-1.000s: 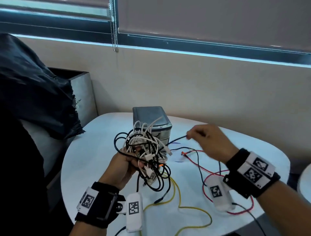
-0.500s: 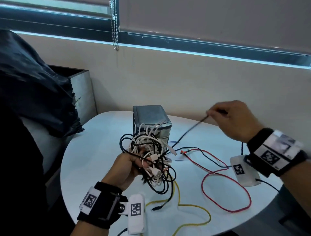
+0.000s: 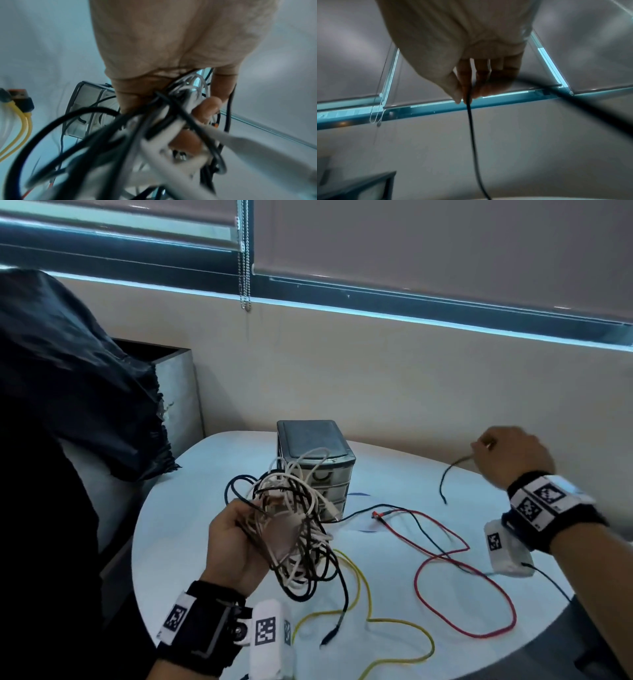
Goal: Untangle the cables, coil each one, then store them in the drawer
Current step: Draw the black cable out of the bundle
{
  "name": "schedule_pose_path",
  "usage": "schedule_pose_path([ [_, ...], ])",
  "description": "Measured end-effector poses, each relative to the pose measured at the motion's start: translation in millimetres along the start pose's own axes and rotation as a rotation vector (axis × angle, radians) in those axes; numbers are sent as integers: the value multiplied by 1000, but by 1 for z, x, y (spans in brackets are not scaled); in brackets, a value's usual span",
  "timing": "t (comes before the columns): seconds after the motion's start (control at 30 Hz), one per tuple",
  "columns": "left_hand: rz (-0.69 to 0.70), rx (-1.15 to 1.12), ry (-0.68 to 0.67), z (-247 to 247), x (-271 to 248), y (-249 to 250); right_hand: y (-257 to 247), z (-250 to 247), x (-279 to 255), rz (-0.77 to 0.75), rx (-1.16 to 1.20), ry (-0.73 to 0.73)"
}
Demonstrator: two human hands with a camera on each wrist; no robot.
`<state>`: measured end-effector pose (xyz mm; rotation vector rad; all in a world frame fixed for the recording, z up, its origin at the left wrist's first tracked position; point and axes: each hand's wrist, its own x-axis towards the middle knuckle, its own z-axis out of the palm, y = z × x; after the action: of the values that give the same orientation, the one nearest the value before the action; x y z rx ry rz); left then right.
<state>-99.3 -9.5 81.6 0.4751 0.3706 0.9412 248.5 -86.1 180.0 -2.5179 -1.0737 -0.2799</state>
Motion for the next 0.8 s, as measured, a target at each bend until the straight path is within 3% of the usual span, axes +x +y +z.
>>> schedule_pose_path([
  [0.07,-10,-41,-18,6,-2,0,-5,20,-13,-66,41,-67],
  [0.17,-33,-40,-22,9,-2,-6,-35,46,-46,-248,362,-97],
  [0.27,-84,-45,15,15,-4,-13,-78,63,-87,-330,677,-418],
  [0.37,-85,-53,49,22,-7,-16,-104,72,-116,-288,822,-773],
  [0.47,-92,-48,24,18,-10,-13,-109,71,-126,-193,948,-954],
  [0.63,-137,-77,-21,-17,1,-10,-100,61,-125,-109,1085,-978],
  [0.8,-183,-118,-297,-18,-9,7,-89,64,-124,-117,1010,-872],
])
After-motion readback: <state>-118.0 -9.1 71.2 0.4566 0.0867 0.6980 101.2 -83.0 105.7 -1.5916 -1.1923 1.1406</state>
